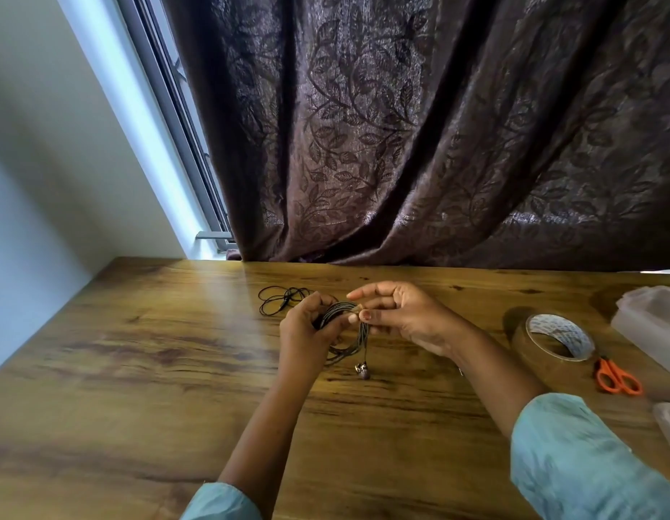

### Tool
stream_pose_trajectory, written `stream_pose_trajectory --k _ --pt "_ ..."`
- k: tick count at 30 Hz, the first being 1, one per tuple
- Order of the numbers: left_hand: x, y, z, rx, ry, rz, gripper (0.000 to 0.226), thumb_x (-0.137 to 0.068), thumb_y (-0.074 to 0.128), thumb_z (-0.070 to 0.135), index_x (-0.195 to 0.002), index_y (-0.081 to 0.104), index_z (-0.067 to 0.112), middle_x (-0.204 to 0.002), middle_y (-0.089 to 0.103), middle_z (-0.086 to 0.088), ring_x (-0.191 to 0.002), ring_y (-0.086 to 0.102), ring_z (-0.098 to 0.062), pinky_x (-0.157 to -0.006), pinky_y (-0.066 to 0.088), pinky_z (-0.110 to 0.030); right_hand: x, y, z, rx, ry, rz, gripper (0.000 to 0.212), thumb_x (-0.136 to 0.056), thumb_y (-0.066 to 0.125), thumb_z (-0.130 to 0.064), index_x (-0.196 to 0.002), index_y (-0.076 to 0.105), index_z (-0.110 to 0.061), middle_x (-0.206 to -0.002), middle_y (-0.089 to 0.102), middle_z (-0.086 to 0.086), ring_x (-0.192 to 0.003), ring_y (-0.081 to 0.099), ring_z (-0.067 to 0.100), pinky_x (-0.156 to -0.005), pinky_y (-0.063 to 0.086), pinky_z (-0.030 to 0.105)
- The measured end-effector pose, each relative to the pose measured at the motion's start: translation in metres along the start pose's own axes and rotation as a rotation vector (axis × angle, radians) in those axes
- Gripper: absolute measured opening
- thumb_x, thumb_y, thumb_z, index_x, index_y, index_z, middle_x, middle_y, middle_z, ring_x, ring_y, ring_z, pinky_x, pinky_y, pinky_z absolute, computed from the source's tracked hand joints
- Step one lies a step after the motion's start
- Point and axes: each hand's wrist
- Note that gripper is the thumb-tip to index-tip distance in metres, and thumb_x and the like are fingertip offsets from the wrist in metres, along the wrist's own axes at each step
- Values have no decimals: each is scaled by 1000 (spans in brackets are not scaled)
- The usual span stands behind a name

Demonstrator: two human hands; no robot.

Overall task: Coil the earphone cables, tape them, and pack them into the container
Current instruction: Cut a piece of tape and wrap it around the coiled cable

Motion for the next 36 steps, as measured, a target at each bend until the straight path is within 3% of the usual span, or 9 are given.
stream_pose_trajectory --k 3,7,14,19,23,28,32,33,36 --pt "-1 4 -2 -11 18 -7 14 -76 74 8 -85 63 9 -82 68 -11 -68 66 -15 -57 54 -24 1 -2 5 -40 51 -8 33 -80 68 -5 -111 65 -16 -92 74 0 -88 69 8 -71 56 21" --pt "-2 7 -1 -45 1 7 17 -75 76 12 -76 62 21 -77 67 -3 -62 65 -13 -53 52 -21 1 -3 10 -89 86 6 35 -82 68 -4 -116 64 -14 -95 74 1 -84 69 7 -67 55 19" --pt "-4 15 0 -7 -38 -42 10 -79 71 13 -82 63 18 -86 65 -7 -66 64 -14 -52 52 -19 0 -12 10 -126 86 48 38 -80 68 3 -113 58 -11 -79 73 1 -72 68 5 -60 55 19" --pt "-7 25 0 136 -132 -98 3 -89 61 17 -88 62 14 -76 65 -3 -63 62 -12 -57 52 -25 -3 -19 9 -109 38 182 28 -79 68 5 -99 62 -15 -80 69 2 -68 66 5 -57 55 19" --pt "-15 37 10 264 -232 -113 8 -94 54 20 -93 60 16 -75 64 1 -58 60 -11 -59 50 -27 -2 -29 5 -103 -25 278 29 -80 68 5 -101 62 -14 -80 68 -1 -72 67 5 -61 55 20" --pt "-25 52 19 376 -233 -128 12 -96 51 21 -92 61 16 -75 64 3 -68 62 -12 -72 55 -34 3 -44 3 -218 -6 310 21 -95 54 -17 -115 62 -20 -97 70 -1 -77 67 8 -65 56 26" --pt "-31 66 22 474 -312 -108 13 -98 48 22 -93 58 15 -76 66 3 -71 63 -13 -75 54 -36 17 -46 17 -188 155 267 32 -95 52 -36 -121 59 -20 -75 67 -11 -54 59 -2 -72 49 32" --pt "-32 69 21 491 -344 -86 13 -98 48 23 -93 57 16 -81 65 0 -77 63 -17 -80 53 -40 19 -44 23 -205 179 284 34 -93 54 -37 -122 58 -18 -77 68 -10 -56 61 -1 -76 51 35" --pt "-31 76 13 515 -430 -8 13 -99 46 24 -94 56 16 -94 65 -7 -89 63 -24 -91 51 -49 22 -40 39 -332 163 346 31 -92 56 -30 -119 61 -16 -111 65 9 -86 64 18 -88 52 42"
Point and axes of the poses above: each hand's wrist, its own x-axis away from the middle knuckle, its own y-axis out of the palm, z = x × y
